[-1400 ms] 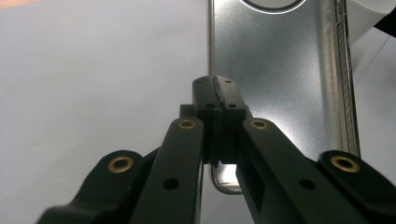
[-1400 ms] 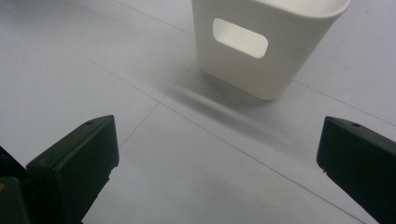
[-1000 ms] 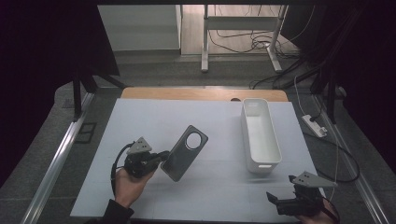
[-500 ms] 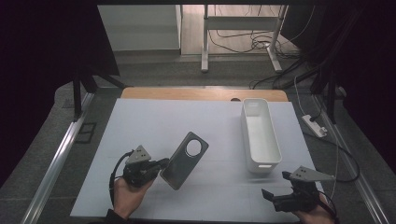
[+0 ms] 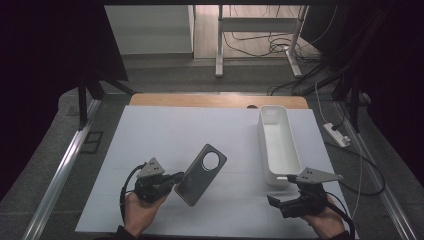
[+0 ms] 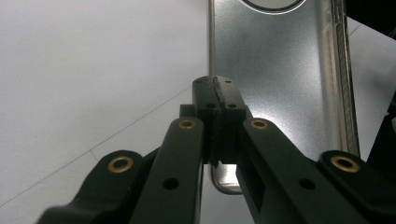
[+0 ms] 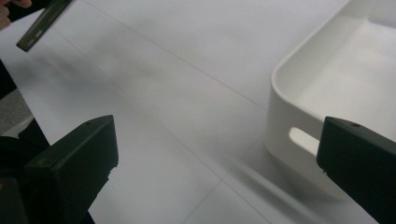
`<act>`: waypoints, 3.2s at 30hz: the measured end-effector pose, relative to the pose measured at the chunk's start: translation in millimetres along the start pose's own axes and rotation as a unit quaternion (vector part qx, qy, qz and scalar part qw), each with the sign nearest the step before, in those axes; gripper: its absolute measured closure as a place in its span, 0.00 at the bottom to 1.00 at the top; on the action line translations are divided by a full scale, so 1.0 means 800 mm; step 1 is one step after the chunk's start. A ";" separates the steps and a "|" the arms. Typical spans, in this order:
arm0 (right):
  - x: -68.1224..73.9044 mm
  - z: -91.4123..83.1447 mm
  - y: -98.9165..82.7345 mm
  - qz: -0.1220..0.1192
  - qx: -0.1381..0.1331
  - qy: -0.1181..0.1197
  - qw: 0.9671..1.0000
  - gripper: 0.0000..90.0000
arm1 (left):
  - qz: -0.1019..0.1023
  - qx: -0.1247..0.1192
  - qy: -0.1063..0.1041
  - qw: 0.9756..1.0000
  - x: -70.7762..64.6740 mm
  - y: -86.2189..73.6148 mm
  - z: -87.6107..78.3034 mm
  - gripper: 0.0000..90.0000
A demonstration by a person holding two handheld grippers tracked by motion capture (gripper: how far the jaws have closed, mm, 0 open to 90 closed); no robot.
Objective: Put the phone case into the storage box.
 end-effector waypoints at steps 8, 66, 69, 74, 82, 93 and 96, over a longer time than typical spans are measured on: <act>0.010 0.019 0.014 -0.009 0.012 0.015 1.000 0.00 | -0.003 -0.002 -0.005 1.000 0.002 0.002 0.005 0.99; 0.092 0.149 0.083 0.025 0.050 0.128 0.990 0.00 | 0.019 -0.019 -0.004 1.000 -0.018 0.010 0.028 0.99; 0.095 0.154 0.086 0.028 0.054 0.127 0.990 0.01 | 0.021 -0.019 -0.003 1.000 -0.019 0.010 0.028 0.99; 0.095 0.159 0.088 0.039 0.065 0.127 0.989 0.01 | 0.024 -0.019 -0.003 1.000 -0.019 0.010 0.027 0.99; 0.093 0.162 0.088 0.050 0.066 0.122 0.989 0.24 | 0.028 -0.021 0.001 0.999 -0.020 0.011 0.025 0.99; 0.086 0.158 0.090 0.076 0.056 0.177 0.980 0.70 | 0.037 -0.024 0.001 0.999 -0.022 0.011 0.024 0.99; 0.084 0.157 0.090 0.087 0.055 0.190 0.976 0.76 | 0.039 -0.026 -0.001 0.999 -0.022 0.011 0.023 0.99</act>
Point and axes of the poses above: each handheld gripper's, and its own axes: z roughly forward along the jaws, y roughly out of its top, x roughly to its left, the point moved 1 cm from there along z, roughly forward along the jaws, and after that the axes turned 7 degrees about z, right-handed, at the moved point
